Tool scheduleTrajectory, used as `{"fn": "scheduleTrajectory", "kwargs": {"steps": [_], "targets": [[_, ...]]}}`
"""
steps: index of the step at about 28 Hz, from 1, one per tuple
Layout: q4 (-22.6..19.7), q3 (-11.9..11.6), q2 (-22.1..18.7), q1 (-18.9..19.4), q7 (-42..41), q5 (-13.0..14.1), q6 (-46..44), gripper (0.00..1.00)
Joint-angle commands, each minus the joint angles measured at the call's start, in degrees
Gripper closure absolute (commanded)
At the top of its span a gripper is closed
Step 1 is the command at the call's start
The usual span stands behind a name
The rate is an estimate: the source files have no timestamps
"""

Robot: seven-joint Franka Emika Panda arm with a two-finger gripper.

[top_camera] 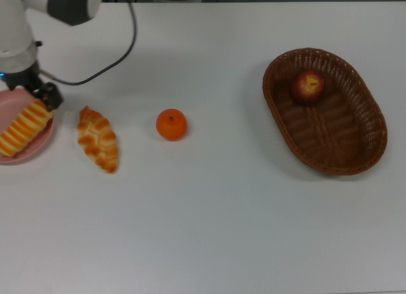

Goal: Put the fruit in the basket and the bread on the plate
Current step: 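Move to the orange and close the gripper around it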

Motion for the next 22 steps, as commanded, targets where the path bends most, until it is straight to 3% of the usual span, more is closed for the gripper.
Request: {"fn": "scheduleTrajectory", "kwargs": {"steps": [1,7,10,22], "targets": [[-2.8,0.5,-3.4,6.0,-6.1,1.6,-5.3,0.0],[-4.4,0.5,-3.1,12.8,-5.9,1.8,-4.9,0.0],[-4.7,0.5,-2.9,15.7,-4.5,3.5,-4.8,0.0],[-9.6,0.4,-2.6,21.9,0.0,3.1,-0.3,0.0]]}}
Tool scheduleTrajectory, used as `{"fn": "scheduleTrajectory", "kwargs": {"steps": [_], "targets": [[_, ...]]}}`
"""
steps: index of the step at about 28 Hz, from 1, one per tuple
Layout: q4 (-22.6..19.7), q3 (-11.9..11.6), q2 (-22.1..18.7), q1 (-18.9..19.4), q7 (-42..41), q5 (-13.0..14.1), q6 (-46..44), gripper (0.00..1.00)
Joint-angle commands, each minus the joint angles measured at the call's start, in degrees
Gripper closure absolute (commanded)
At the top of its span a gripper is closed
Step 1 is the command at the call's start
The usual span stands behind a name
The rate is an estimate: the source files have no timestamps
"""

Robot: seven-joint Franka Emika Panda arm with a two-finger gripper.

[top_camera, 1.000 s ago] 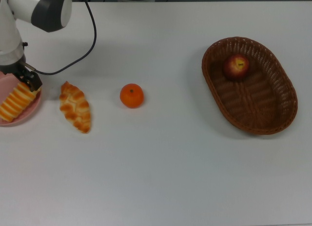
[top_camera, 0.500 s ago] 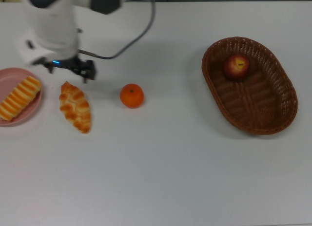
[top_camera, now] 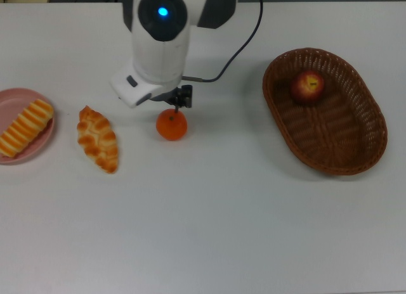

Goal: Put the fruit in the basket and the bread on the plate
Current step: 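Move to the orange and close the gripper around it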

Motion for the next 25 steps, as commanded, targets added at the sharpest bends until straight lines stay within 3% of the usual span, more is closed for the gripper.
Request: {"fn": "scheduleTrajectory", "kwargs": {"steps": [1,8,25], "targets": [[-3.7,-0.9,-1.0,2.3,2.3,0.4,3.8,0.0],[-4.1,-0.9,1.7,4.8,5.2,-0.3,5.0,0.0],[-3.6,-1.6,4.6,3.4,6.1,-2.5,9.2,0.0]]}}
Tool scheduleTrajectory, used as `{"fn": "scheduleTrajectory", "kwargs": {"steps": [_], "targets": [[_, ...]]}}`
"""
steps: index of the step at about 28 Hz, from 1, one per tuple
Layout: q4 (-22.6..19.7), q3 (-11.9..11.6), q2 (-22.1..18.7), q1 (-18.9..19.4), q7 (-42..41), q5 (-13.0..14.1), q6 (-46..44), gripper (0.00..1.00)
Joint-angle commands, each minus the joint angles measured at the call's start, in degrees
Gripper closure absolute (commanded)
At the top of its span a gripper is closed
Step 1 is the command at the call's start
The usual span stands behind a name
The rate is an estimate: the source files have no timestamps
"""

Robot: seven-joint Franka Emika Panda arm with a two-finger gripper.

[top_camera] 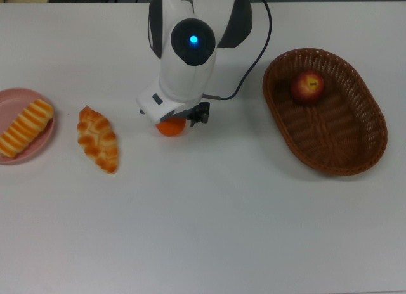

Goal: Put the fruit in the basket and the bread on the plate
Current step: 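Move to the orange and close the gripper around it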

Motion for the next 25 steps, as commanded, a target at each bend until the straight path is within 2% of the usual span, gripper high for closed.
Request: {"fn": "scheduleTrajectory", "kwargs": {"steps": [1,6,8,9,11,12,20,25], "targets": [[-0.6,-0.3,1.4,0.0,0.9,-1.7,1.9,0.0],[-1.0,-0.3,1.7,-0.1,0.9,-3.0,1.9,0.01],[-1.0,-0.3,1.7,-0.1,0.9,-3.4,1.9,0.24],[-0.9,-0.3,1.7,-0.1,0.9,-3.4,1.9,0.39],[-0.7,-0.3,1.6,-0.1,1.0,-3.4,1.9,0.77],[-0.6,-0.3,1.5,-0.1,1.0,-3.4,1.9,1.0],[-0.2,-0.1,0.7,0.3,4.0,-3.0,1.4,1.0],[3.1,0.6,-0.5,2.2,6.2,-2.3,-2.1,1.0]]}}
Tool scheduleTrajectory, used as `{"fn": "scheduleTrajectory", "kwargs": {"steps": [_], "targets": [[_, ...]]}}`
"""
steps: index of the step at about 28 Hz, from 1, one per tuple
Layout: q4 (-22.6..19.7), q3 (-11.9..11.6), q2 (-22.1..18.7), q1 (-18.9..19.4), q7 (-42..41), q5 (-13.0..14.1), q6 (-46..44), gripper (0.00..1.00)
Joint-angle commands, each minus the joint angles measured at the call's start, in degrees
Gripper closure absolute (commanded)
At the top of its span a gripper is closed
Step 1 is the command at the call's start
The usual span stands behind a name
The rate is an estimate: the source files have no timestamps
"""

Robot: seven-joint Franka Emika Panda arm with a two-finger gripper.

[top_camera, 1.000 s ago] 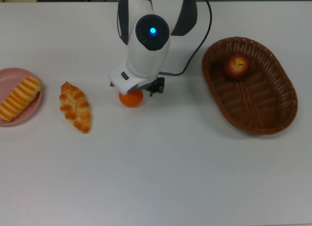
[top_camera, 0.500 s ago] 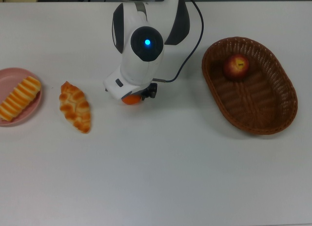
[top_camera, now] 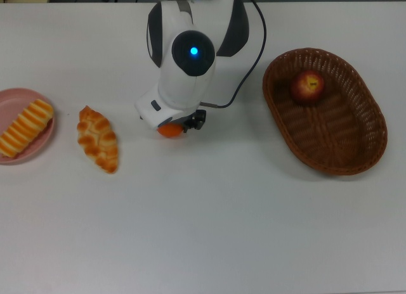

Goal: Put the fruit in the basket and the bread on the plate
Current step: 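Move to the orange and close the gripper around it, then carry the orange into the basket beside the apple and release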

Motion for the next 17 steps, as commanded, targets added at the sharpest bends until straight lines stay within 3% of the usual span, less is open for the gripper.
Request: {"fn": "scheduleTrajectory", "kwargs": {"steps": [1,6,17], "targets": [[3.1,0.7,-2.4,3.5,3.9,0.0,-4.3,1.0],[5.1,1.1,-2.2,8.0,8.2,1.6,-5.6,1.0],[6.7,1.0,-1.2,16.9,18.4,1.0,-4.6,1.0]]}}
